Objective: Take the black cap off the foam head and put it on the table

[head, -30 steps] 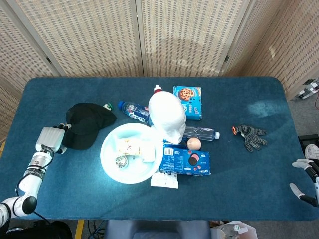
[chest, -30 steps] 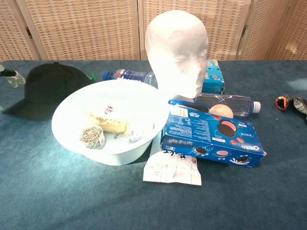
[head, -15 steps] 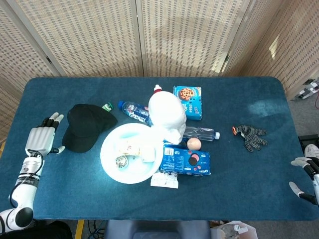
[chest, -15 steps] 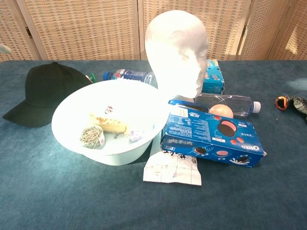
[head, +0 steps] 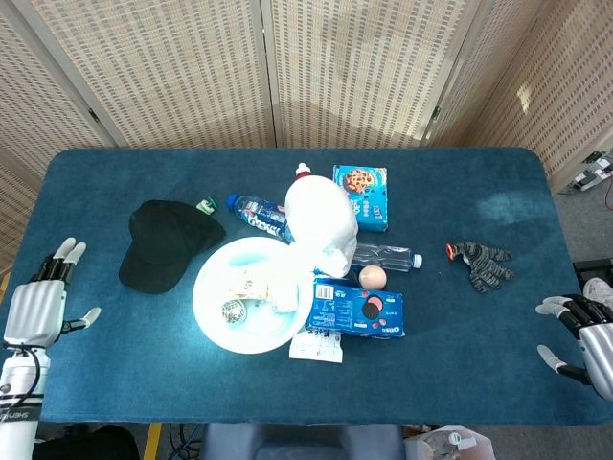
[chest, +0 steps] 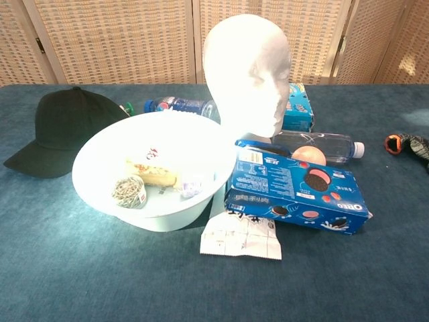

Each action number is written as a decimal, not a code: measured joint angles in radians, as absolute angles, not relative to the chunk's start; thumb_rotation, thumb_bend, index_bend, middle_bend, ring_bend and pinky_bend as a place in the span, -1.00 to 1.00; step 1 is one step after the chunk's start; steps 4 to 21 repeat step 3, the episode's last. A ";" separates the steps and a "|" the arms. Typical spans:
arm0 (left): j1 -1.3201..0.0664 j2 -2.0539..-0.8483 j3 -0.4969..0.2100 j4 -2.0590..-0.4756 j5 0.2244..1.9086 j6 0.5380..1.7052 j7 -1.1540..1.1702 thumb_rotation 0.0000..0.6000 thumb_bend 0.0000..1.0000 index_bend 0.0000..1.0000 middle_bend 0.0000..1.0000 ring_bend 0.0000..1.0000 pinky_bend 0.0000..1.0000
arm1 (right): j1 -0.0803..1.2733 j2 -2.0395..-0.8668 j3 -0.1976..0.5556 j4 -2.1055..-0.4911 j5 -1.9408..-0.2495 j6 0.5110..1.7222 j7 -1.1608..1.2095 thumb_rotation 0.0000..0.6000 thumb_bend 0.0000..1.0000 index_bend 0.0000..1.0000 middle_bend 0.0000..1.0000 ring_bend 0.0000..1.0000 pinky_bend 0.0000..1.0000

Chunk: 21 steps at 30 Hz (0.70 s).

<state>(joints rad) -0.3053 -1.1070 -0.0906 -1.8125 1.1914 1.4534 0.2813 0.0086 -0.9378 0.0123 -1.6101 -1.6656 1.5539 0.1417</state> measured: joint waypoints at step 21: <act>-0.265 -1.106 -0.070 -1.821 1.236 1.504 0.270 1.00 -0.71 -1.00 -1.00 -0.80 -0.38 | 0.017 -0.942 0.011 -1.605 -1.674 1.551 0.141 1.00 -0.52 -0.31 -0.37 -0.55 -0.39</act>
